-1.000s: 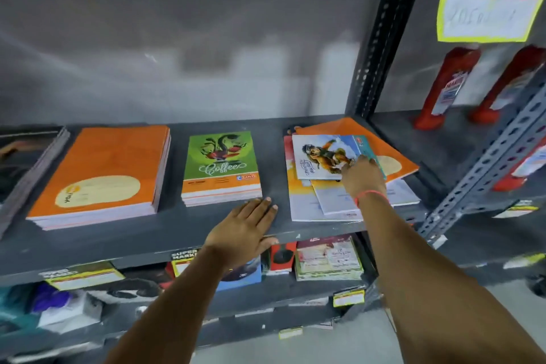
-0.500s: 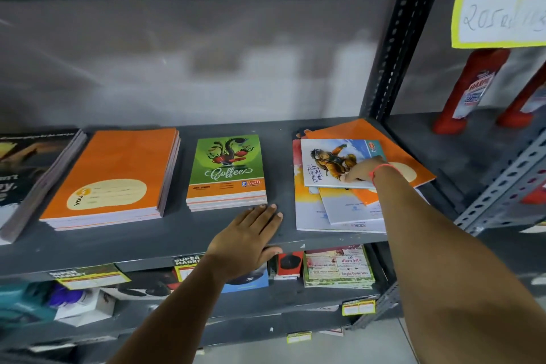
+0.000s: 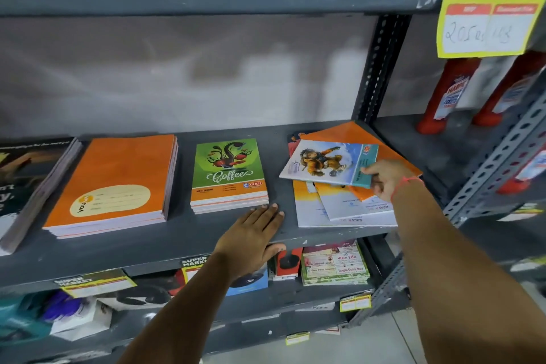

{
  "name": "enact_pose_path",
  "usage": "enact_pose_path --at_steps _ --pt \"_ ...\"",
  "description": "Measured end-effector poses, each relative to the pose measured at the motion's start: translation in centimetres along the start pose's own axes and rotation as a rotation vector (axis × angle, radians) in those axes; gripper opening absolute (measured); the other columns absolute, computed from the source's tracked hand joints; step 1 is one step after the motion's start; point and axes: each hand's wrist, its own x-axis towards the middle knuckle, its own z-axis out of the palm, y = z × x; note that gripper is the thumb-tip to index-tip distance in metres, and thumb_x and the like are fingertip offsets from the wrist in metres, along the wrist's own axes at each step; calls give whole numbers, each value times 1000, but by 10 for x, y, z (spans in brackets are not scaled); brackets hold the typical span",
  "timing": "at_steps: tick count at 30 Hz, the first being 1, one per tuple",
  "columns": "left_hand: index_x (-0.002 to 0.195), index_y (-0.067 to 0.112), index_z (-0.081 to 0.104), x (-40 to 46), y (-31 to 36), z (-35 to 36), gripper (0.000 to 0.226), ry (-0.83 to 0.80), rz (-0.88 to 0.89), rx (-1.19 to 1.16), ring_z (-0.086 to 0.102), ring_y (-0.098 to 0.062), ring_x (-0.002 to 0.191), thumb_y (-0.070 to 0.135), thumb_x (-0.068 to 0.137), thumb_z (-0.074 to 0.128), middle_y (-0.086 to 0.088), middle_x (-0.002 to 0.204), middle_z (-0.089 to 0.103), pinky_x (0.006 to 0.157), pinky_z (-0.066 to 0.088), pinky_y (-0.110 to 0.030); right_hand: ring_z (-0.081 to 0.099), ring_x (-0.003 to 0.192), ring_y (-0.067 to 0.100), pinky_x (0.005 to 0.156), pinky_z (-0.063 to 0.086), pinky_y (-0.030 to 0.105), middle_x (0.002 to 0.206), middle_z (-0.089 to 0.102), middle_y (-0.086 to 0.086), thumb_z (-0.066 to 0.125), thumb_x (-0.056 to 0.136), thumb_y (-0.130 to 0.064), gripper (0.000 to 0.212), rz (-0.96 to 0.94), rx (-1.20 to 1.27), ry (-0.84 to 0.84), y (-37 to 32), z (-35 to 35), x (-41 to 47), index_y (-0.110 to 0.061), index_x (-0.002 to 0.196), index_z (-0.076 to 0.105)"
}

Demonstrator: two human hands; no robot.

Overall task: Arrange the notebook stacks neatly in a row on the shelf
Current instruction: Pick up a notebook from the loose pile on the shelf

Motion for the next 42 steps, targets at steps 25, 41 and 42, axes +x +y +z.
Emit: enact_pose_path --at_steps 25,41,42 --pt "101 9 74 -117 -73 13 76 216 -268 -176 73 -17 93 40 98 5 -5 103 76 77 58 -32 61 78 23 68 58 30 102 59 17 53 86 7 42 84 657 -102 95 250 -88 -5 126 49" --pt "98 3 75 -116 -74 32 67 424 -237 -124 73 -24 91 37 98 16 -12 100 76 77 59 -40 55 42 8 36 46 13 60 58 5 66 83 -25 19 76 392 -60 104 252 -81 -12 72 57" --pt "97 3 75 -116 -73 31 69 424 -253 -129 73 -24 91 36 98 15 -12 100 76 77 59 -40 50 33 6 33 42 12 57 55 5 66 83 -25 22 64 357 -44 106 246 -79 -12 68 55"
